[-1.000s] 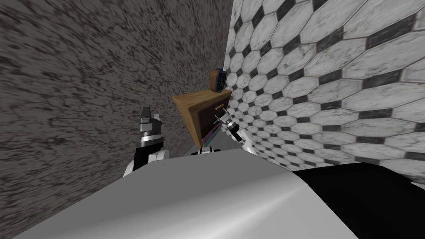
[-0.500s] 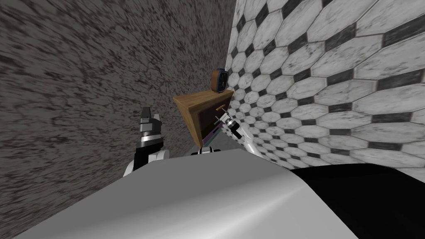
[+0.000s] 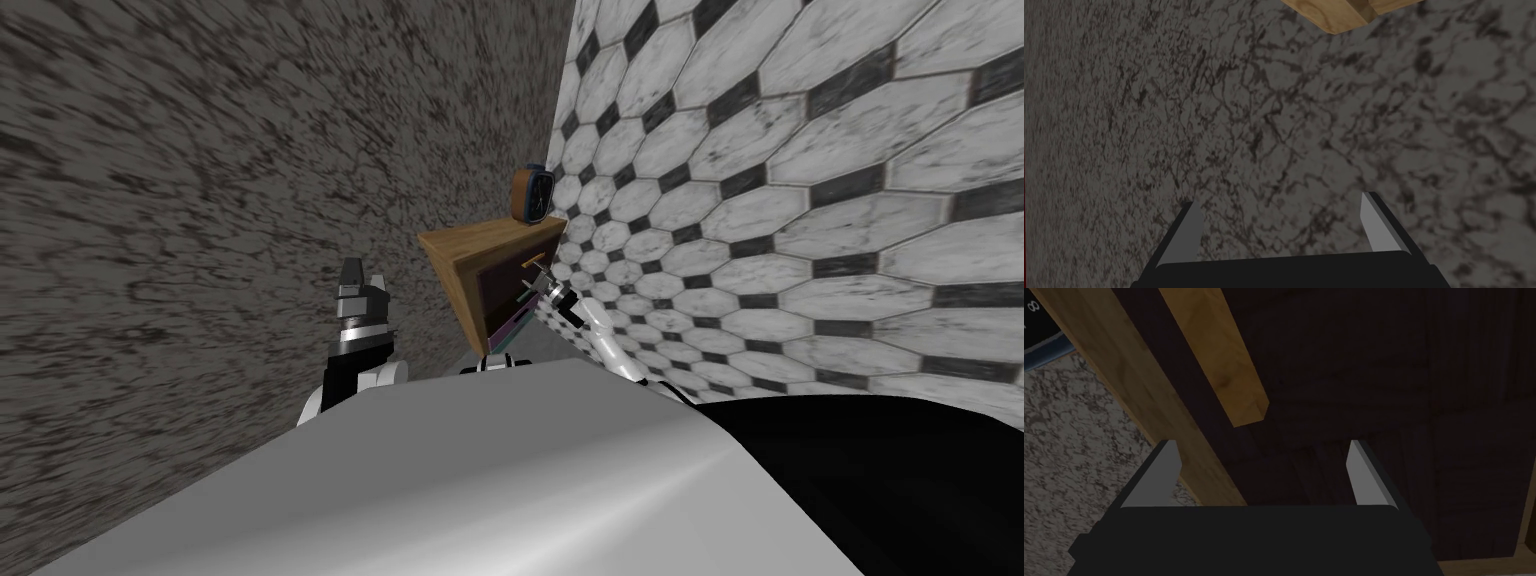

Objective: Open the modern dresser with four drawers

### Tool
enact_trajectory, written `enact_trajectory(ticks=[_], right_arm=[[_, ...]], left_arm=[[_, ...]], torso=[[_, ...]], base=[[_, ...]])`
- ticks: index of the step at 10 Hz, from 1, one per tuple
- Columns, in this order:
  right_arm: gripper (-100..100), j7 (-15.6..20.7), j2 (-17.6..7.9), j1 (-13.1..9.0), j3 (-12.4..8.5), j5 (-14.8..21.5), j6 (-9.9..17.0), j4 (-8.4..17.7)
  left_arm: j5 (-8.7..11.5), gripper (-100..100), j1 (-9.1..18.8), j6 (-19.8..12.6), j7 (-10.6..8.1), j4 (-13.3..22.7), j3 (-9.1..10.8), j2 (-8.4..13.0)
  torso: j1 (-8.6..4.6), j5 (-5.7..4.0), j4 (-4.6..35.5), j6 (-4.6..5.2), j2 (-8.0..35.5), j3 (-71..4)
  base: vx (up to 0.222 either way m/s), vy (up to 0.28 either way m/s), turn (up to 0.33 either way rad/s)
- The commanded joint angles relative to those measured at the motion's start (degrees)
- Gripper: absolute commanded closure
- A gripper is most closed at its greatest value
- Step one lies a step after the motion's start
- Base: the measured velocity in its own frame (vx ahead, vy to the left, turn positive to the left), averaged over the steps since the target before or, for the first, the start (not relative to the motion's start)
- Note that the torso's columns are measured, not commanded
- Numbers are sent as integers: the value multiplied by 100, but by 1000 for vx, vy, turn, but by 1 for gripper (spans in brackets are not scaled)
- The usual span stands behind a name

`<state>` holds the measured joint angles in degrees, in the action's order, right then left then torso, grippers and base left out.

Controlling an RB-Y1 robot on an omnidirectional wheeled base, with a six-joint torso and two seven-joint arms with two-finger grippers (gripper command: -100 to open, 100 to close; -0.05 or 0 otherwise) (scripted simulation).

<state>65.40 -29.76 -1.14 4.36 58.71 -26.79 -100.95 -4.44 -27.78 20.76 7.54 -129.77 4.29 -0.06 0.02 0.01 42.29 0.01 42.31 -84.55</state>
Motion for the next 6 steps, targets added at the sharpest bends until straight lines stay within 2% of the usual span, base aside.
enact_trajectory(ticks=[1,3,4,5,6], right_arm=[[-100,281,-148,-117,7,247,-13,109],[-100,460,-247,-205,8,407,-30,187],[-100,385,-217,-177,3,346,-28,162],[-100,262,-362,-279,-33,337,0,197],[-100,330,-315,-227,-24,340,-18,174]], left_arm=[[0,0,0,0,0,0,0,0],[0,0,0,0,0,0,0,0],[0,0,0,0,0,0,0,0],[0,0,0,0,0,0,0,0],[0,0,-1,0,0,0,-1,-1]], torso=[[0,0,0,-1,-1,0],[-2,-1,0,0,-1,-1],[-2,0,-1,-1,-2,-1],[-1,-1,0,0,-1,0],[25,6,-4,-3,-18,-10]], base=[[11,-9,37],[10,-7,25],[6,-4,8],[66,81,47],[43,52,9]])
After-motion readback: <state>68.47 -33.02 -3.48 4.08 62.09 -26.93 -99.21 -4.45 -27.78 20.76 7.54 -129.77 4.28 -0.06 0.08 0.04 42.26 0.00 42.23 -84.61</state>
